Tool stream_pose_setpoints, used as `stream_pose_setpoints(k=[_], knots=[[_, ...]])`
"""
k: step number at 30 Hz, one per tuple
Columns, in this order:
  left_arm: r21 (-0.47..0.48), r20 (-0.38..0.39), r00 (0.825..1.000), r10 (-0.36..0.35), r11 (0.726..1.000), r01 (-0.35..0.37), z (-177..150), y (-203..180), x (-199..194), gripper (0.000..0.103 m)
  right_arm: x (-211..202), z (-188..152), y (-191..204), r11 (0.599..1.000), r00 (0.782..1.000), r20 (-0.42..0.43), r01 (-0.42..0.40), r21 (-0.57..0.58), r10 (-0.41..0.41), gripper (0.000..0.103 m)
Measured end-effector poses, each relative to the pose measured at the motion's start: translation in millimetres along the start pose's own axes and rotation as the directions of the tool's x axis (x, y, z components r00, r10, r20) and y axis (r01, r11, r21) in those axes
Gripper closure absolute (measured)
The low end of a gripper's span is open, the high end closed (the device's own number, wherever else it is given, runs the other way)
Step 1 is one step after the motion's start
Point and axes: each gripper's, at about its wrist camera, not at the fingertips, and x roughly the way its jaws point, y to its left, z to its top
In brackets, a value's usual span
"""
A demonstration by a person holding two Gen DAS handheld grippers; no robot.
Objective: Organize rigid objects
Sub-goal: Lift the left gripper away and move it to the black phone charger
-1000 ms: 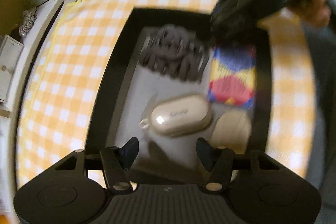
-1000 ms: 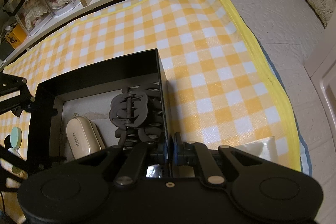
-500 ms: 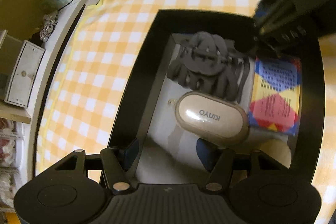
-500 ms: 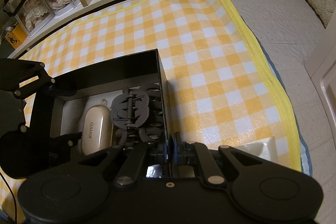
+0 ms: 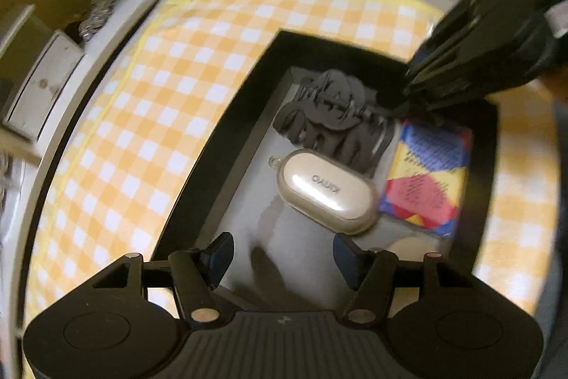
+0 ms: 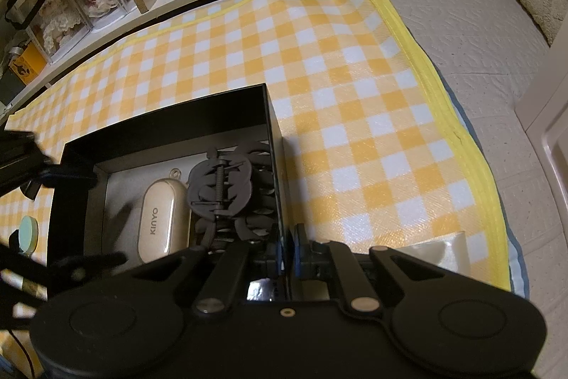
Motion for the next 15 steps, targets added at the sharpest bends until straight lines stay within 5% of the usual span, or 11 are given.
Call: stream_pose_setpoints(k=[2,15], knots=[[-0.046,0.040,0.999,0.003,0.999,-0.002,-5.5,-2.7,-13.2,0.027,-0.9,-0.5,-0.9,1.000,1.000,0.001,0.000,0.002,0.000,0.096],[-0.247,0.181,0.983,0.015,0.969,0.031,-31.5,-19.7,-82.0,0.004,-1.7,0.0,-0.6,1.000,1.000,0.001,0.001,0.006,-0.001,0.096]])
